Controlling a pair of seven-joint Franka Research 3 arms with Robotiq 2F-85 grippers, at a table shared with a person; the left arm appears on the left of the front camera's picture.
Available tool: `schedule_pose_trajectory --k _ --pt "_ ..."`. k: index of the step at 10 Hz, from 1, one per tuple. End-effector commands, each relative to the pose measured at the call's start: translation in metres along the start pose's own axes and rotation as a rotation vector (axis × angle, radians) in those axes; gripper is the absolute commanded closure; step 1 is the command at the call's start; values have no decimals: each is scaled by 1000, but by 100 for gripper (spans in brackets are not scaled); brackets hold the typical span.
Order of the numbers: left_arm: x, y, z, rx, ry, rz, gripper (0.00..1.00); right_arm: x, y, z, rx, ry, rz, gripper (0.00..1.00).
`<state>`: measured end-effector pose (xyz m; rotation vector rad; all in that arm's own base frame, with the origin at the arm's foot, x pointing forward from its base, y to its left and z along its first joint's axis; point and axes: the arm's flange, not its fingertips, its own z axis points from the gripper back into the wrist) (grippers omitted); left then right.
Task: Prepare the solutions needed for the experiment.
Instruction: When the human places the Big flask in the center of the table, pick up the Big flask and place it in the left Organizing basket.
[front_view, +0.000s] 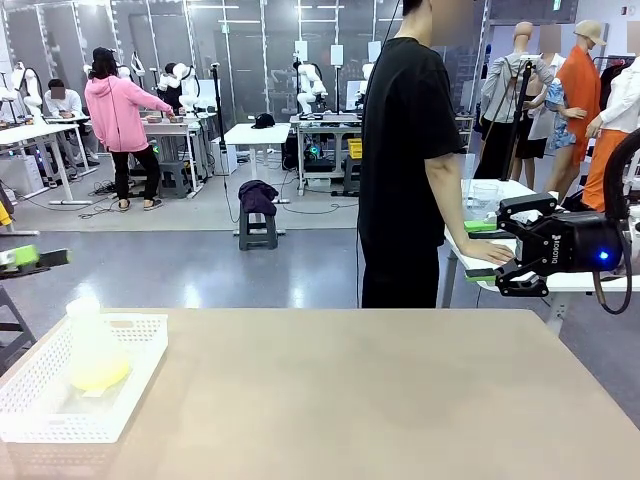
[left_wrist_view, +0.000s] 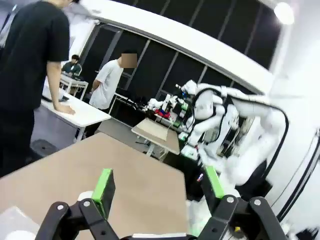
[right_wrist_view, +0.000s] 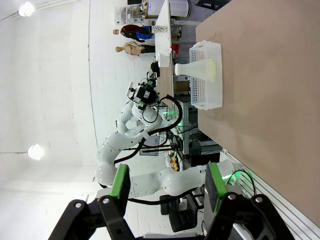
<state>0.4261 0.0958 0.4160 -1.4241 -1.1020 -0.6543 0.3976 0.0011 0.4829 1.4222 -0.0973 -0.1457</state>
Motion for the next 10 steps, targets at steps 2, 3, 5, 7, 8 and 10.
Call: schedule_pose_trajectory --k 2,3,5,7,8,10 --pt "11 -7 -42 26 14 346 11 0 2 -1 13 -3 -4 24" --pt "9 -11 -53 -21 59 458 11 0 2 -1 13 -3 -4 24" --pt "1 -6 -74 -48 127 658 11 0 2 -1 13 -3 -4 24" --pt "-2 2 -86 -67 151 795 11 0 2 -1 13 -3 -4 24" --pt "-1 7 -91 -53 191 788 11 0 2 -1 13 -3 -4 24" --pt "-1 15 -94 -96 233 764 11 0 2 -1 13 -3 -4 24"
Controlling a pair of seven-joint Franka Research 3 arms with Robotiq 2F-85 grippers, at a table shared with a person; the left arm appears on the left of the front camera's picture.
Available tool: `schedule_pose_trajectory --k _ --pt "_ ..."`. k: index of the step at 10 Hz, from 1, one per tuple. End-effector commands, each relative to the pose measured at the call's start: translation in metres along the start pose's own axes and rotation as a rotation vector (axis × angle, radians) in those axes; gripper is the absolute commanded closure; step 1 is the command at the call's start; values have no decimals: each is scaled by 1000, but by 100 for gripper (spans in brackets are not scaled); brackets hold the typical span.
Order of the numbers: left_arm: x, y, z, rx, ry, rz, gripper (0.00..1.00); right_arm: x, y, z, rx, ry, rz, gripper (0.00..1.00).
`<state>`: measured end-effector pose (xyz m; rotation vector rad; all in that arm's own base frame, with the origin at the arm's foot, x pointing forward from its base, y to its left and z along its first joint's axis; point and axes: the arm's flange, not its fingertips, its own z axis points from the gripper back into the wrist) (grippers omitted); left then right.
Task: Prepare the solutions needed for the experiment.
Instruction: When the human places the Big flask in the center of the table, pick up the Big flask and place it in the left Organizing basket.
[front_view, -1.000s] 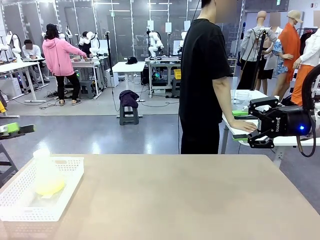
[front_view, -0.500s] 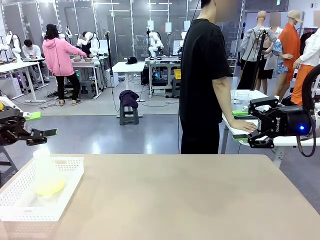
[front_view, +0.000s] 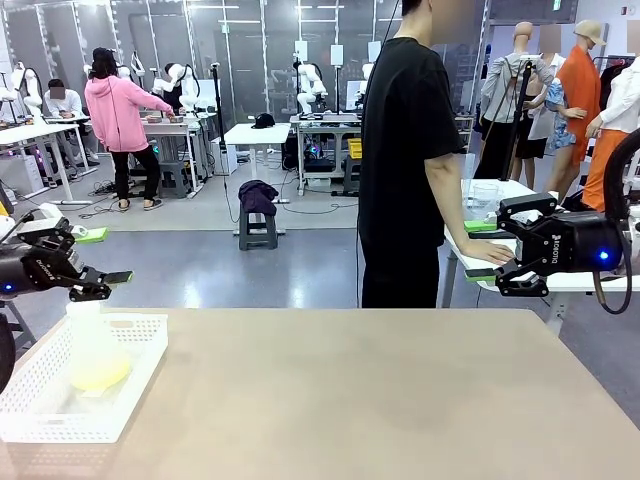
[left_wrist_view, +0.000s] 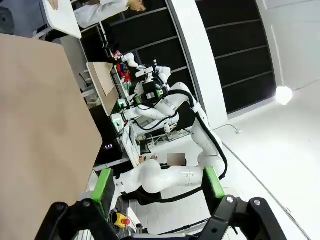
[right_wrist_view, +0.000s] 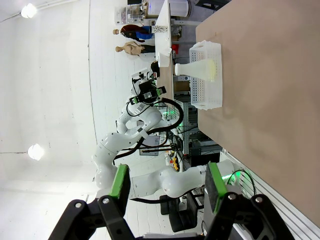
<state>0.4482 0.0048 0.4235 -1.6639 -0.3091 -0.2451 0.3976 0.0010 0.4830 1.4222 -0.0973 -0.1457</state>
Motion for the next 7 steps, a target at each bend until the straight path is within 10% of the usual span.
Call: schedule_pose_trajectory --k 1,7 --pt "-5 -1 0 -9 -25 2 11 0 2 -1 13 -3 -4 24" --pt "-5 -1 0 -9 -25 2 11 0 2 -1 13 -3 -4 24"
